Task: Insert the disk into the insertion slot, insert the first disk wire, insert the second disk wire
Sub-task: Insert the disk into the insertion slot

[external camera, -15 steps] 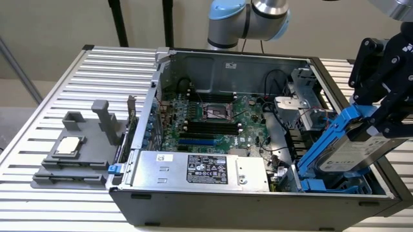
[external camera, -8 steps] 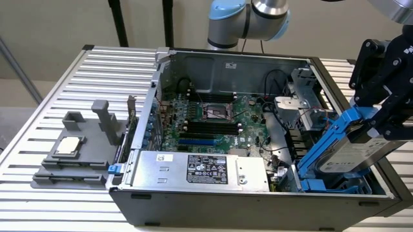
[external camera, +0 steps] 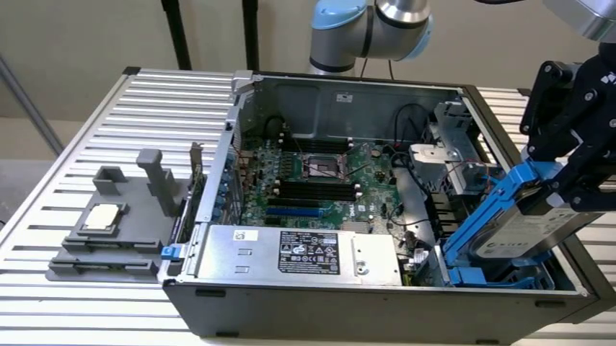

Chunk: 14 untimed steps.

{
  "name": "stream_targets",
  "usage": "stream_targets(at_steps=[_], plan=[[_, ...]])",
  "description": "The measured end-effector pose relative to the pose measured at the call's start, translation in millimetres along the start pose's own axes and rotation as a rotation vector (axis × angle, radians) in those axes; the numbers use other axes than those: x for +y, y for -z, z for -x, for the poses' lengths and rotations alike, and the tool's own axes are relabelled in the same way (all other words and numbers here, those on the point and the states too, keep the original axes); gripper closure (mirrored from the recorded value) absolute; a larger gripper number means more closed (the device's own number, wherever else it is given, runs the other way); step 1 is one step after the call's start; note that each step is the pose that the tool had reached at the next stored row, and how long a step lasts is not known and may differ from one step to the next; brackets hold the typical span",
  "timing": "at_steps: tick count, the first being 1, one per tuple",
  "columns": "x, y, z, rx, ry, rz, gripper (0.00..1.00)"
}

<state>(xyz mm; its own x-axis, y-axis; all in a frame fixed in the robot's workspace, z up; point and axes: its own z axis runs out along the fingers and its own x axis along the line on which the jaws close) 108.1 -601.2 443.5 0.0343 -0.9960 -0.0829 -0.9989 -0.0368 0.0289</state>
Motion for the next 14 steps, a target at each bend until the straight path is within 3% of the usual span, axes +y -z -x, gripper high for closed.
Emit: stream_targets(at_steps=[14], plan=[[-0.2,-5.7,-0.5,-0.0097,0.003,-0.0001,0.67]])
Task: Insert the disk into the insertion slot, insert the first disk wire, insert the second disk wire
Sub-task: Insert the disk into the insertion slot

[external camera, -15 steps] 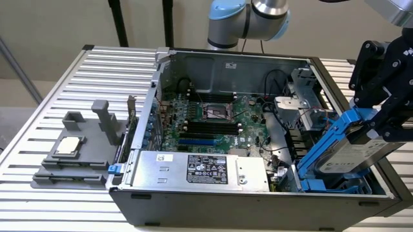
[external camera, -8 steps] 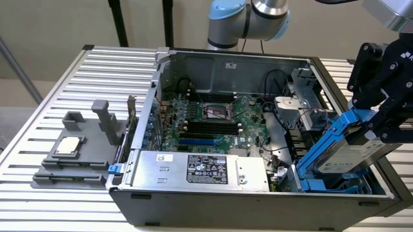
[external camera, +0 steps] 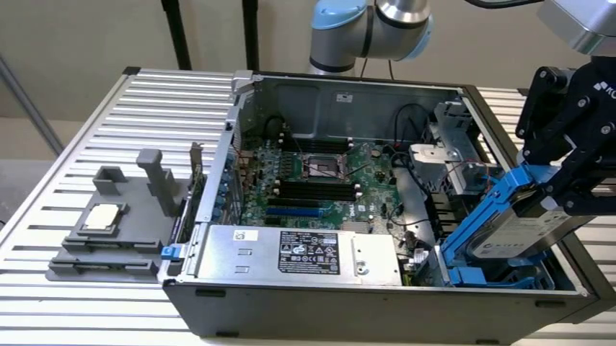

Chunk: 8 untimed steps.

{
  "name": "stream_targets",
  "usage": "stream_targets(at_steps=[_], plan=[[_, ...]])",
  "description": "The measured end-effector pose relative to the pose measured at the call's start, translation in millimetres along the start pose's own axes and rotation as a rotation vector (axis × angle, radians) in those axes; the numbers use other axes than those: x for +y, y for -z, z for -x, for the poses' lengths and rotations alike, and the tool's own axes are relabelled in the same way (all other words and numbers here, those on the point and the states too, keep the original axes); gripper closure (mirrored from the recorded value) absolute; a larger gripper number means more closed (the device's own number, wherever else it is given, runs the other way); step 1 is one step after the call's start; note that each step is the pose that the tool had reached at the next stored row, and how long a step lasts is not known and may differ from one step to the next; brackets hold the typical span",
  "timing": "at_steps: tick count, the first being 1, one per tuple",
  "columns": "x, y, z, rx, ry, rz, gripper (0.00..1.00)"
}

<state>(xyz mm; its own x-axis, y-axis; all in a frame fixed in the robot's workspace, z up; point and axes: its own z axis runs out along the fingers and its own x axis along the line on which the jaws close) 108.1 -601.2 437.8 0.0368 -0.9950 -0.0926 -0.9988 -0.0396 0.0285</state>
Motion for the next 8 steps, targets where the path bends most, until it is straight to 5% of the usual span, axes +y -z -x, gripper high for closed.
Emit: stream_targets(at_steps=[8], plan=[[-0.1,-3.1,-0.3,-0.0049,0.002,-0.0001,0.67]])
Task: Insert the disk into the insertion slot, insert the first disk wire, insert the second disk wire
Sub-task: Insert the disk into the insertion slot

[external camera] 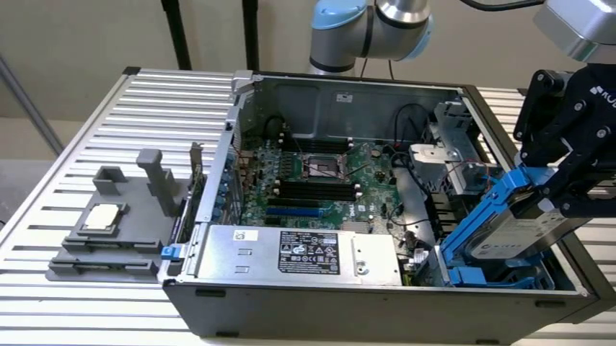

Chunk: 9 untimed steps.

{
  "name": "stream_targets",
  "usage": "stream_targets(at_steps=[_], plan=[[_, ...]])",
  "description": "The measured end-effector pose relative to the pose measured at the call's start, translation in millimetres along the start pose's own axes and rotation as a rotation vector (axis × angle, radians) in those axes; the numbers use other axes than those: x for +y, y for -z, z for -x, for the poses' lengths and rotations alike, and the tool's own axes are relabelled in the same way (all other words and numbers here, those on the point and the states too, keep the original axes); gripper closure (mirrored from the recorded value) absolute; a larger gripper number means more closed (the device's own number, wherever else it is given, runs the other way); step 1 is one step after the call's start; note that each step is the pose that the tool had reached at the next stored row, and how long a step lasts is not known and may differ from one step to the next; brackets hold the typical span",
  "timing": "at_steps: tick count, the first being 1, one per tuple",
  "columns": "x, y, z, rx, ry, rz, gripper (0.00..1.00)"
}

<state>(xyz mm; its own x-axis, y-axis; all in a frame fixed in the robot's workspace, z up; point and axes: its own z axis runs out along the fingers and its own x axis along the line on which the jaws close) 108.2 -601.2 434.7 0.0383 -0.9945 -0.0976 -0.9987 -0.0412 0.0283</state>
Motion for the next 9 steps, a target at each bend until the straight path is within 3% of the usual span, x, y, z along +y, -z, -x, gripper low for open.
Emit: stream_targets(at_steps=[9], plan=[[-0.1,-2.6,-0.3,-0.0017,0.001,0.0000,0.67]])
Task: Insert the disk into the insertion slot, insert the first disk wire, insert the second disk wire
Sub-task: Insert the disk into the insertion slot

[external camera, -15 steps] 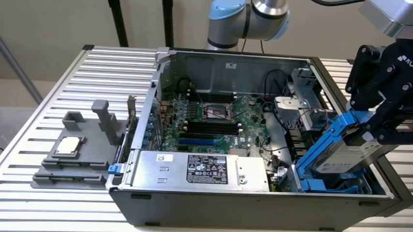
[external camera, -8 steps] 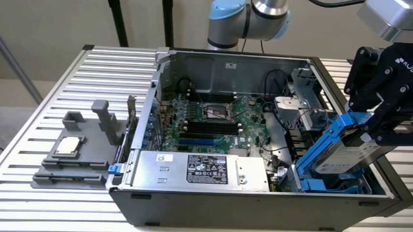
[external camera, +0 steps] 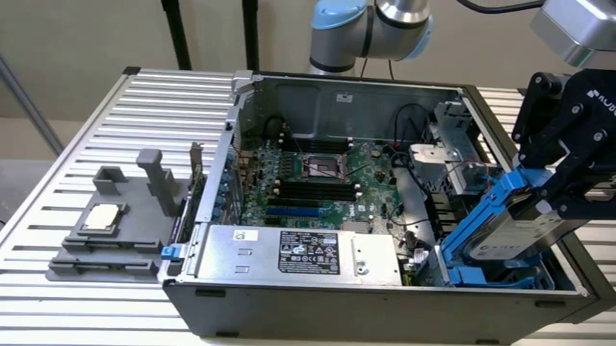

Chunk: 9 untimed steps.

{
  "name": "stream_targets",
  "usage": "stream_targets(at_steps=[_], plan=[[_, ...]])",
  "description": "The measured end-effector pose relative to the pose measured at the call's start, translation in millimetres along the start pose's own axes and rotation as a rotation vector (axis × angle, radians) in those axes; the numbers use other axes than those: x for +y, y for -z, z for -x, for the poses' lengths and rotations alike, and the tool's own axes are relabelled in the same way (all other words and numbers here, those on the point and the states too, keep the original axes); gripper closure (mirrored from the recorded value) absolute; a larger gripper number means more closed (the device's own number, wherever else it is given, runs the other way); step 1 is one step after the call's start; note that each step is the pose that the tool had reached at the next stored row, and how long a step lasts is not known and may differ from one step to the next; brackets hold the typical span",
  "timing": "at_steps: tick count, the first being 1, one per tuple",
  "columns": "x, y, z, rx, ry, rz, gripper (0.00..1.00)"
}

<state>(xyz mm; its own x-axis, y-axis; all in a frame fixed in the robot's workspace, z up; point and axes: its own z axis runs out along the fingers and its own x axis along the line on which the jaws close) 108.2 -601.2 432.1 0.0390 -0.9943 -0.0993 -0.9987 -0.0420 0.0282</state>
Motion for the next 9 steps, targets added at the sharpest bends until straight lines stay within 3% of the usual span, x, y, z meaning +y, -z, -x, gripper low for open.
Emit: stream_targets(at_steps=[9], plan=[[-0.1,-2.6,0.4,0.0001,0.001,0.0000,0.67]])
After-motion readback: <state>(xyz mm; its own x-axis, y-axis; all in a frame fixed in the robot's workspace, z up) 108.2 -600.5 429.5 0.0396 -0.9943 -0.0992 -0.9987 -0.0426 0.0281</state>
